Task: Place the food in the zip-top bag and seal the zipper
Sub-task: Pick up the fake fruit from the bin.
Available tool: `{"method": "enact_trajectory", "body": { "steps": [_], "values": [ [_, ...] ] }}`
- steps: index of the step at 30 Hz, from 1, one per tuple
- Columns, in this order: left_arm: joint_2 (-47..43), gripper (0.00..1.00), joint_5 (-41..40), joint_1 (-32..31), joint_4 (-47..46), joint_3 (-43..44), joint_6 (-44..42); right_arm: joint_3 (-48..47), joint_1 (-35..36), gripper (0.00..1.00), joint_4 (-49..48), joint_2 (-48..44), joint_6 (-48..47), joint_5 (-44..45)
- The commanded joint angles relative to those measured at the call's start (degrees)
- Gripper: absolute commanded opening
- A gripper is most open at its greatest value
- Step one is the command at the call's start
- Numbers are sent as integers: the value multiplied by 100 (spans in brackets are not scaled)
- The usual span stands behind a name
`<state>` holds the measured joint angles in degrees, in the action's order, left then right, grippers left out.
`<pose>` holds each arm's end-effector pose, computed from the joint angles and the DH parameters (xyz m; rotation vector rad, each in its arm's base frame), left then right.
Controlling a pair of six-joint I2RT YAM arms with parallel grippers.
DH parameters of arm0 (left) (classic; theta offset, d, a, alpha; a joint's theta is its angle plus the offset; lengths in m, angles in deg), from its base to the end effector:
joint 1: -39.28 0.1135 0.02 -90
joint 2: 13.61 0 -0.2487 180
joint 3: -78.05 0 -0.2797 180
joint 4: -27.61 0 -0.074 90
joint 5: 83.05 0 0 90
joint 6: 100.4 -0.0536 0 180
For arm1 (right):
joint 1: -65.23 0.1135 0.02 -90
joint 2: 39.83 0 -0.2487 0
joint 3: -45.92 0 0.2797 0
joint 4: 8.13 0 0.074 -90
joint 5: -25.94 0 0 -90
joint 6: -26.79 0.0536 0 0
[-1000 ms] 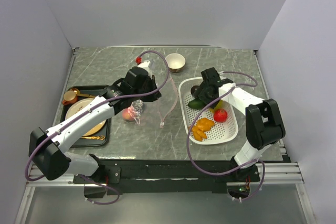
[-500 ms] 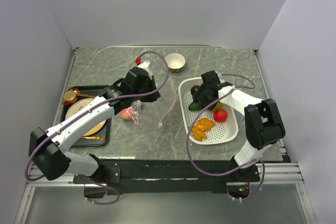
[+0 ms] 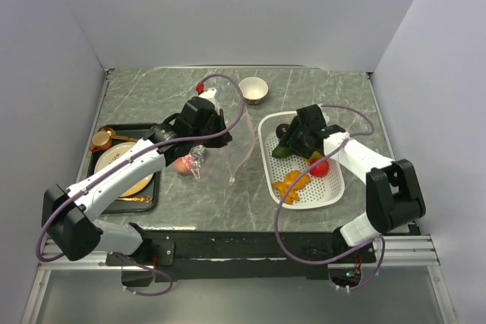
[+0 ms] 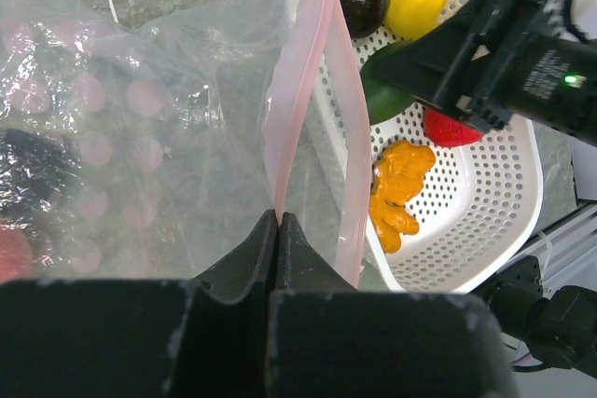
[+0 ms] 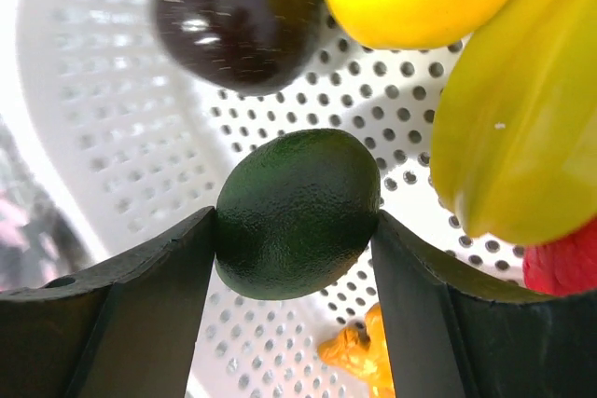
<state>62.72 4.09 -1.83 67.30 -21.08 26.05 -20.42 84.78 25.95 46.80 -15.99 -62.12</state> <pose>0.2612 -0.2244 0.3039 0.0630 2.2729 -0.6947 0.3229 0.1127 0.1611 0.6288 2.4948 0.4186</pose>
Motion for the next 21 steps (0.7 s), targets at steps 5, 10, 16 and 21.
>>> {"method": "enact_trajectory", "body": {
  "steps": [5,10,16,21],
  "values": [
    [48,1,153,-3,-191,103,-76,-247,66,40,125,-1103,-451,404],
    [145,1,171,-3,-200,156,-111,-423,101,41,125,-1561,-477,167],
    [197,1,189,-3,-261,165,-85,-607,268,41,160,-1921,-582,0],
    [250,1,241,-3,-288,165,-76,-607,295,42,-34,-1949,-785,-413]
  ]
}}
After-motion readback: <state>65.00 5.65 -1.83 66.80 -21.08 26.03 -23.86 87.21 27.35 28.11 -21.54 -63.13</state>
